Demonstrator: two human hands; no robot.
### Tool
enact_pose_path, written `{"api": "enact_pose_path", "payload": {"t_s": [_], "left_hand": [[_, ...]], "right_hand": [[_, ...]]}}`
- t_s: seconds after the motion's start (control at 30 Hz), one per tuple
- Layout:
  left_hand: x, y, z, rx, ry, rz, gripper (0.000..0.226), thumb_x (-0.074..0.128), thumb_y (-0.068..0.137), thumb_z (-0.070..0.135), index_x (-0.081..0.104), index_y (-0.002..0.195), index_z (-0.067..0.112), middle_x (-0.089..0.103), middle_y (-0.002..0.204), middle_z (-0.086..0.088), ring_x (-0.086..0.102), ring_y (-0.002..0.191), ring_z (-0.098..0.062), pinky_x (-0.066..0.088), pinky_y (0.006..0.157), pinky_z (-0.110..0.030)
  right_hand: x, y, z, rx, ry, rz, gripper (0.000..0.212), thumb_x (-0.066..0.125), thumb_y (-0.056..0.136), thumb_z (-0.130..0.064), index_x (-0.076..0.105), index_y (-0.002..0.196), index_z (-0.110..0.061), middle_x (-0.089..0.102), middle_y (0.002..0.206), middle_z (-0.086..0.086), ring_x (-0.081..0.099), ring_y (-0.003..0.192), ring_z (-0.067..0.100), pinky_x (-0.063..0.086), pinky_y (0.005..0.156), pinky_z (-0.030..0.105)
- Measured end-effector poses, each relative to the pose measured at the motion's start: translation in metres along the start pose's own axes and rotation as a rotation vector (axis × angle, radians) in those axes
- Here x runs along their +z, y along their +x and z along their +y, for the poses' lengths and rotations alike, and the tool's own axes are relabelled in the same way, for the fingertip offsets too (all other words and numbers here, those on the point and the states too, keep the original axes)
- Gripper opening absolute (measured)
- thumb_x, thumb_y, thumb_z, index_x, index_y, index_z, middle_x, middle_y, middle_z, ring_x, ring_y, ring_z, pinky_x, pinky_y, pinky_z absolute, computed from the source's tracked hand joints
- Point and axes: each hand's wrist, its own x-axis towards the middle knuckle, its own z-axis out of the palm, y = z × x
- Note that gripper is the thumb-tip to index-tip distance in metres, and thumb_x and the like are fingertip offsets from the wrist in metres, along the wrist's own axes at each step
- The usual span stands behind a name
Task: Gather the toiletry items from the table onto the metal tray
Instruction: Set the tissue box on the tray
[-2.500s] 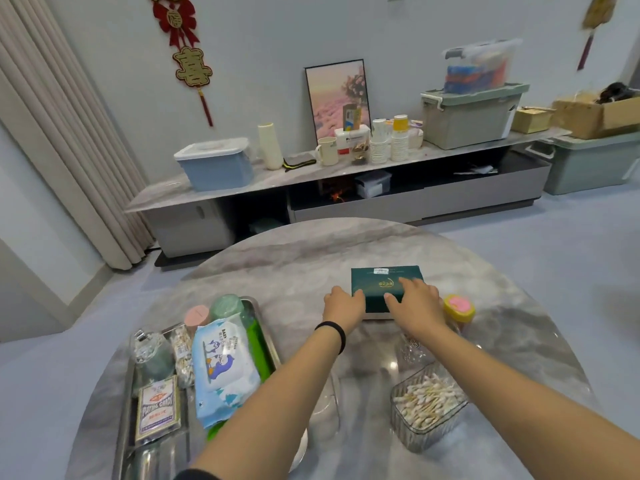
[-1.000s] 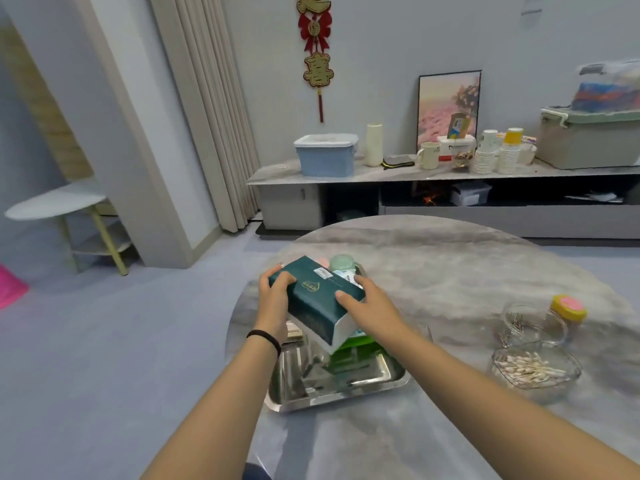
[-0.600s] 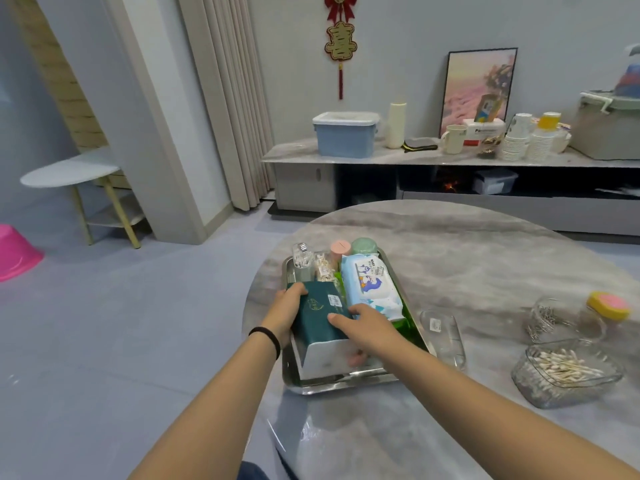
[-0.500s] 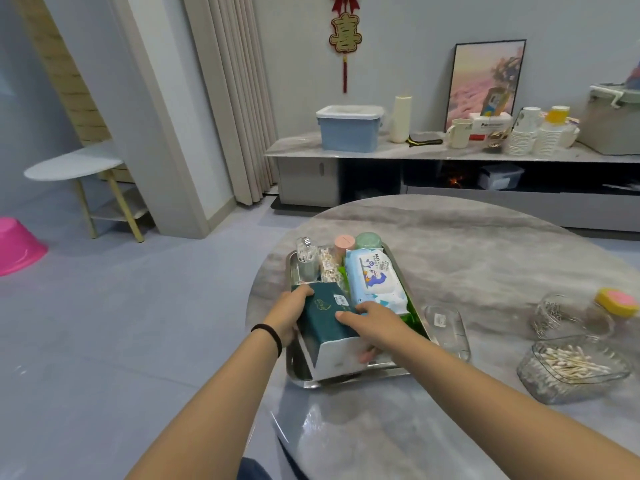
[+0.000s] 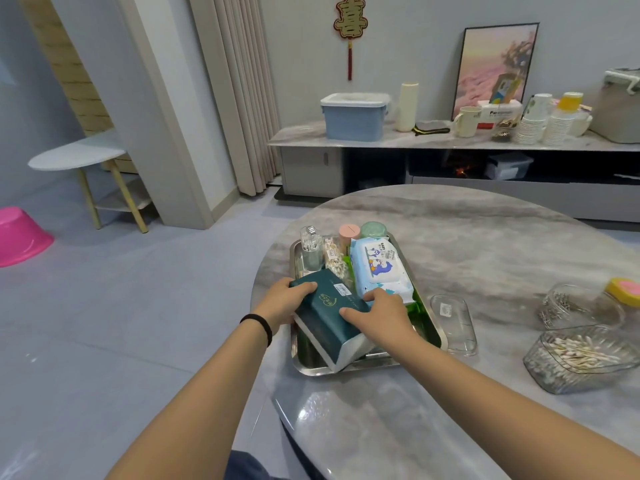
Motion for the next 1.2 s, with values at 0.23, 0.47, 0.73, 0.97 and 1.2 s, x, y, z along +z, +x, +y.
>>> {"api": "enact_pose_path", "payload": {"t_s": [0.23, 0.47, 0.73, 0.97, 1.2], "left_hand": [[0.006, 0.006, 0.0, 0.01, 0.115, -0.093, 0.034, 0.046, 0.096, 0.032, 0.049, 0.121, 0.009, 0.06, 0.11, -0.007, 0.059, 0.099, -0.023, 0.051, 0.08, -0.03], [0.017, 0.006, -0.002, 0.061, 0.055, -0.079, 0.037, 0.051, 0.093, 0.016, 0.045, 0.13, 0.013, 0.06, 0.123, -0.009, 0.059, 0.11, -0.027, 0.048, 0.1, -0.041], [0.015, 0.008, -0.014, 0.074, 0.031, -0.109, 0.055, 0.055, 0.09, 0.009, 0.033, 0.14, 0.017, 0.056, 0.13, -0.011, 0.057, 0.116, -0.03, 0.047, 0.102, -0.046], [0.016, 0.01, -0.012, 0.067, 0.166, -0.13, 0.074, 0.056, 0.091, 0.014, 0.011, 0.149, 0.027, 0.048, 0.139, -0.01, 0.052, 0.122, -0.031, 0.043, 0.106, -0.046], [0.022, -0.006, -0.001, 0.124, 0.328, -0.048, 0.063, 0.051, 0.094, 0.018, 0.019, 0.149, 0.021, 0.042, 0.146, -0.009, 0.048, 0.125, -0.028, 0.043, 0.105, -0.036]], "right_hand": [[0.002, -0.004, -0.009, -0.02, -0.044, -0.118, 0.052, 0.066, 0.079, -0.045, 0.056, 0.119, -0.013, 0.055, 0.118, 0.011, 0.063, 0.095, 0.028, 0.056, 0.056, 0.034], [0.013, 0.006, -0.013, 0.035, 0.006, -0.15, 0.048, 0.06, 0.087, -0.038, 0.053, 0.125, -0.008, 0.052, 0.124, 0.015, 0.064, 0.064, 0.028, 0.042, 0.028, 0.017], [0.022, 0.008, -0.002, 0.093, 0.061, -0.218, 0.045, 0.065, 0.085, -0.027, 0.049, 0.124, -0.011, 0.057, 0.123, 0.01, 0.066, 0.067, 0.03, 0.058, 0.061, 0.034], [0.014, 0.009, -0.005, 0.014, -0.018, -0.256, 0.06, 0.07, 0.082, -0.026, 0.041, 0.133, -0.014, 0.051, 0.13, 0.008, 0.062, 0.087, 0.028, 0.061, 0.069, 0.044], [0.005, 0.007, 0.001, -0.137, -0.138, -0.172, 0.075, 0.07, 0.08, -0.034, 0.032, 0.144, -0.019, 0.047, 0.143, 0.004, 0.05, 0.125, 0.022, 0.044, 0.099, 0.032]]}}
